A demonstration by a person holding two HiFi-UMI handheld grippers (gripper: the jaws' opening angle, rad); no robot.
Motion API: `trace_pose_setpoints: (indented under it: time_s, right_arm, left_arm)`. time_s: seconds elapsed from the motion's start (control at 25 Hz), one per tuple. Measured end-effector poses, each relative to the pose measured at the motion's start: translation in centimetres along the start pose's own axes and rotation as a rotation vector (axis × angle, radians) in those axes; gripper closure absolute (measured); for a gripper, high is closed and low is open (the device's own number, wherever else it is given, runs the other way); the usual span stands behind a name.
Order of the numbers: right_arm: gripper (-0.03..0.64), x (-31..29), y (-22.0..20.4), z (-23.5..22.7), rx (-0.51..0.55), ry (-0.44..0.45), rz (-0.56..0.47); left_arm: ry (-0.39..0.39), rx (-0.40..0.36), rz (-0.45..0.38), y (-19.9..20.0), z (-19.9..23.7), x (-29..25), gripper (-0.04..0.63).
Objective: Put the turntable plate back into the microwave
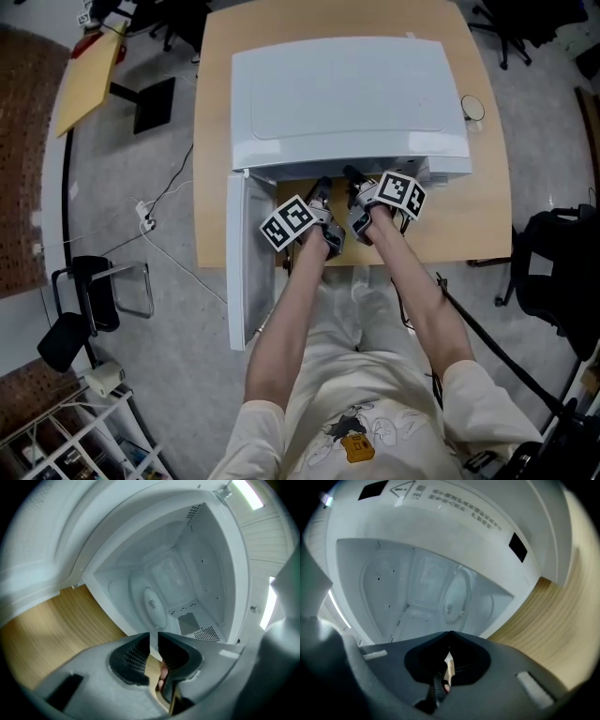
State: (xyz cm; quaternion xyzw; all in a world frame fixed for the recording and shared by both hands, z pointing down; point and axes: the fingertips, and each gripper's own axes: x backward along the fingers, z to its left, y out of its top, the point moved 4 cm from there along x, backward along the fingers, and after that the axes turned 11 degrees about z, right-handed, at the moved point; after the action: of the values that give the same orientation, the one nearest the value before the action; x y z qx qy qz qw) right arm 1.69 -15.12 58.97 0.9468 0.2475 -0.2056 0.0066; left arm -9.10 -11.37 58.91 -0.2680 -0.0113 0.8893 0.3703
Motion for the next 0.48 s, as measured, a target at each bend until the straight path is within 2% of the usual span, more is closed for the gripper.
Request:
trace_pose_setpoints:
  time_s: [0.16, 0.24, 0.36, 0.48]
  right_arm:
    - [0.615, 2.0, -0.4, 1.5, 0.084, 0.003, 0.001]
    - [0.615, 3.3, -1.0, 2.8, 0.16, 0.015, 0.003]
    - [0.614, 5.3, -2.4, 5.3, 0.333, -0.009, 0.007]
    - [0.613, 7.8, -4.0, 7.4, 0.564, -0.096, 0.013]
  left_arm:
    - [0.05, -0.161, 0.018, -0.6, -2.1, 1.2, 0.595]
    - [0.078, -0.249, 0.012, -0.9, -3.4, 2.0, 0.595]
    - [0.102, -0.392, -0.021, -1.8, -5.8, 3.6, 0.595]
    - [0.095, -0.504, -0.031, -3.5, -8.5, 5.6, 0.595]
